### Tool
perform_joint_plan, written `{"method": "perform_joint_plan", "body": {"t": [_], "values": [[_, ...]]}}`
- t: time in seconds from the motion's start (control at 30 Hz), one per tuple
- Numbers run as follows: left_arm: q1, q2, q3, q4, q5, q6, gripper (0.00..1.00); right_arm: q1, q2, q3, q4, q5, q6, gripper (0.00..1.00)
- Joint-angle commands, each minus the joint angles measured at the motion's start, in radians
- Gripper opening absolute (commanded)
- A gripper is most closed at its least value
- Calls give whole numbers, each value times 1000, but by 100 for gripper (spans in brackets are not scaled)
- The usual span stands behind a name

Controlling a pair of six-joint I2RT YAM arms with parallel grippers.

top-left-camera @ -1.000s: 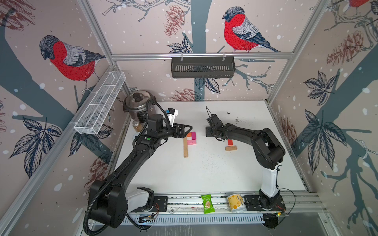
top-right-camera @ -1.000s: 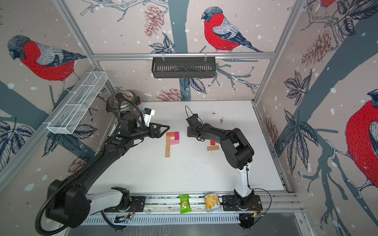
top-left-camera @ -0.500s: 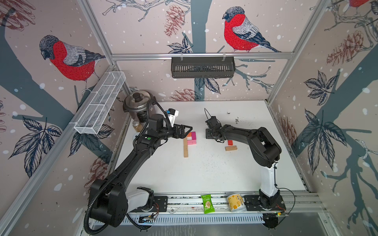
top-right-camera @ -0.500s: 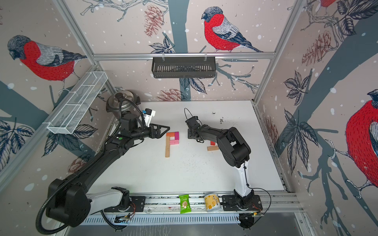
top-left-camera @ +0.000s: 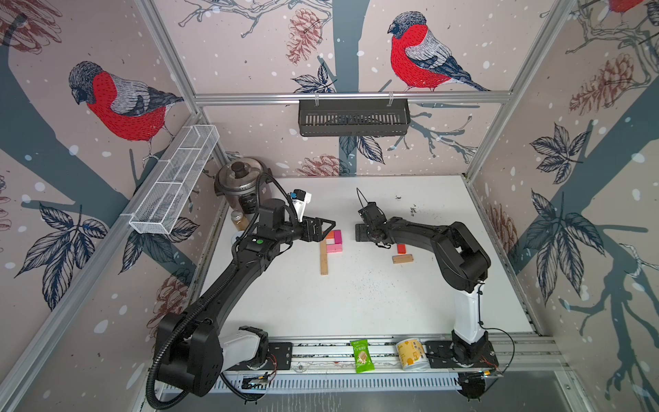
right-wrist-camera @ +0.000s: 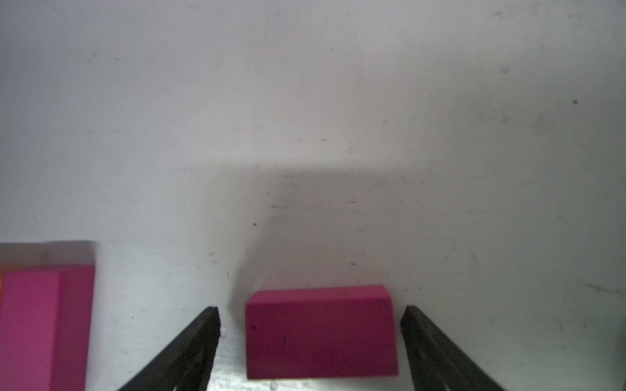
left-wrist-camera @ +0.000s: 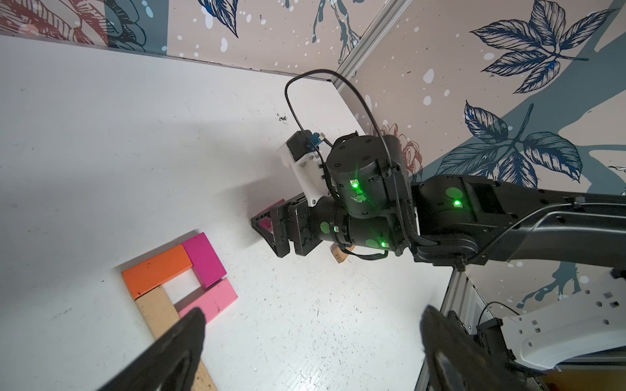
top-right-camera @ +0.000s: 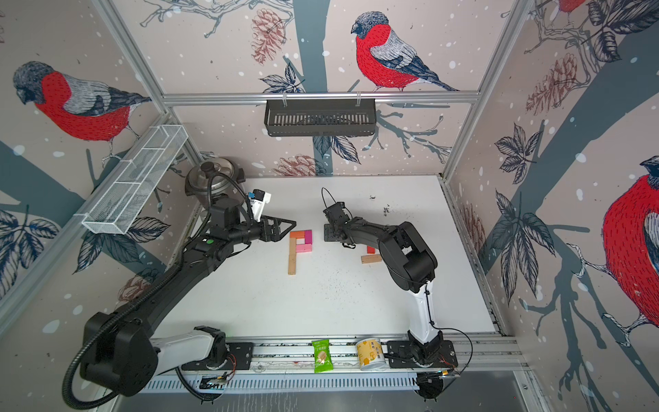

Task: Assemble the letter p with building blocks
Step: Place the building block at the center of the board.

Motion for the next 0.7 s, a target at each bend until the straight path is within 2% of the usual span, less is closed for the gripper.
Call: {"method": "perform_joint_plan", "body": {"t": [0.0, 0.17, 0.33, 0.47, 0.67], "values": [[2, -6, 10, 10, 25, 15, 98, -11, -47, 23, -23, -19, -25, 89], [3, -16, 10, 5, 2, 19, 98, -88, -177, -24, -27, -16, -55, 93], [2, -29, 10, 5, -2, 18, 98, -243, -271, -143, -16, -21, -66, 95], [2, -28, 9, 5, 2, 17, 98, -365, -299, -223, 4, -35, -67, 95], [1, -27, 9, 5, 0, 16, 98, -454, -297, -290, 38, -59, -70, 95]]}}
